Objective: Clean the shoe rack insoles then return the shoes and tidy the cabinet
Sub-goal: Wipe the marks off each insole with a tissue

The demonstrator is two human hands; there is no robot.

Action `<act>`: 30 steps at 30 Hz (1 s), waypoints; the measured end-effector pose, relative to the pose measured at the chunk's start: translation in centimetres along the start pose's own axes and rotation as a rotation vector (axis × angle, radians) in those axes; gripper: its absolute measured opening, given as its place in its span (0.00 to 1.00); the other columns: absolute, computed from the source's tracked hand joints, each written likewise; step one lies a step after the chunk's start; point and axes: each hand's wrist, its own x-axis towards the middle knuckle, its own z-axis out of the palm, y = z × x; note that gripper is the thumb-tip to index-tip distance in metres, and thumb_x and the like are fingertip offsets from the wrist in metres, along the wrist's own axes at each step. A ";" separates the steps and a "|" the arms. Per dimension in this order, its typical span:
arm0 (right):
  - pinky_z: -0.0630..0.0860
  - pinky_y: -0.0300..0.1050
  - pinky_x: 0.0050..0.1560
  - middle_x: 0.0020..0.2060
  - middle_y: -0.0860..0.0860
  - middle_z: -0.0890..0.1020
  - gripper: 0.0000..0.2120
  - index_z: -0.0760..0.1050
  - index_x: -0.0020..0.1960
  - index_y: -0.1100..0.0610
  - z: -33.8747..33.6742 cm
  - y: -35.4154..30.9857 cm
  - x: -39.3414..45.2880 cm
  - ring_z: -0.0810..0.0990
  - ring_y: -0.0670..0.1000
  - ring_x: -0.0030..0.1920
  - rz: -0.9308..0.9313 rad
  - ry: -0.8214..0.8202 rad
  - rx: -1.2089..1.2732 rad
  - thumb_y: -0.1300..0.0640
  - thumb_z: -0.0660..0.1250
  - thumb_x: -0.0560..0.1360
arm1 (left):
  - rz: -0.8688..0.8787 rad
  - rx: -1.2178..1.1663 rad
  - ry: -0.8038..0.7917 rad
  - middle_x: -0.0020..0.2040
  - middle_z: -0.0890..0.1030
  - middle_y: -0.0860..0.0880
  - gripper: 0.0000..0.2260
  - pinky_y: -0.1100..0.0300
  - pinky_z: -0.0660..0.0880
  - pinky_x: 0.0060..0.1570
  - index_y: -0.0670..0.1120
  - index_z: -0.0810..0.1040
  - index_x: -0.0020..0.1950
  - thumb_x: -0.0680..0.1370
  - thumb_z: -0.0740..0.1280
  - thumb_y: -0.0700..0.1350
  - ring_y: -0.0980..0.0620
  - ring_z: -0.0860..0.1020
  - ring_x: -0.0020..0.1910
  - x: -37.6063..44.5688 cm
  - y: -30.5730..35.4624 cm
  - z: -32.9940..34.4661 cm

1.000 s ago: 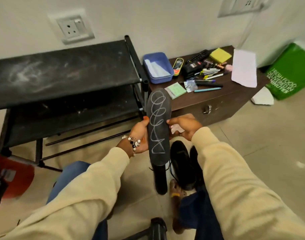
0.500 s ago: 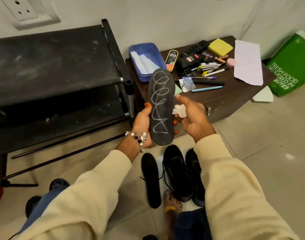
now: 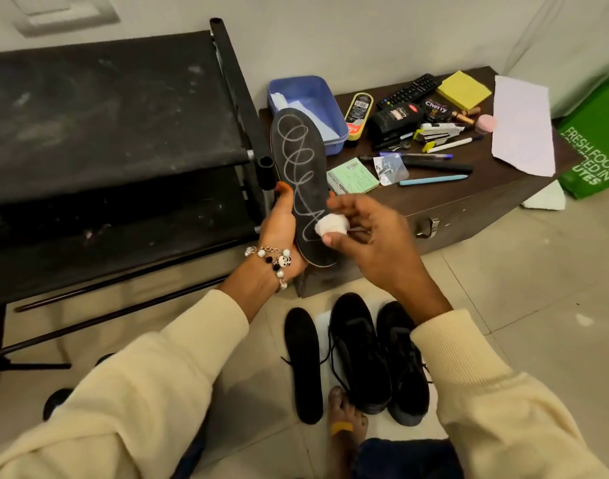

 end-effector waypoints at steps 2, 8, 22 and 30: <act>0.78 0.42 0.51 0.47 0.48 0.82 0.17 0.79 0.55 0.55 0.3 0.0 -0.1 0.80 0.47 0.47 -0.066 -0.024 -0.232 0.61 0.76 0.67 | -0.005 -0.019 0.034 0.61 0.80 0.41 0.30 0.44 0.71 0.65 0.44 0.77 0.65 0.78 0.55 0.66 0.42 0.78 0.60 0.3 0.0 0.0; 0.63 0.37 0.55 0.56 0.53 0.81 0.13 0.80 0.58 0.54 -0.2 0.4 1.0 0.74 0.53 0.58 -0.166 -0.089 -0.714 0.57 0.70 0.74 | -0.054 -0.048 0.015 0.57 0.80 0.39 0.34 0.45 0.72 0.61 0.40 0.78 0.61 0.76 0.54 0.69 0.42 0.78 0.52 0.4 0.2 0.2; 0.65 0.43 0.58 0.56 0.54 0.78 0.13 0.80 0.58 0.54 -0.5 0.5 1.0 0.73 0.54 0.59 -0.145 -0.172 -0.830 0.61 0.65 0.75 | -0.091 -0.062 0.060 0.54 0.81 0.42 0.30 0.47 0.75 0.60 0.44 0.78 0.59 0.77 0.55 0.68 0.43 0.78 0.53 0.1 0.6 0.5; 0.70 0.36 0.49 0.48 0.50 0.82 0.10 0.83 0.51 0.55 -0.6 -0.4 0.4 0.76 0.45 0.46 -0.226 -0.322 -0.563 0.62 0.73 0.70 | -0.087 0.006 0.104 0.52 0.83 0.42 0.30 0.47 0.76 0.57 0.43 0.79 0.59 0.78 0.54 0.67 0.44 0.81 0.50 -0.4 0.6 0.6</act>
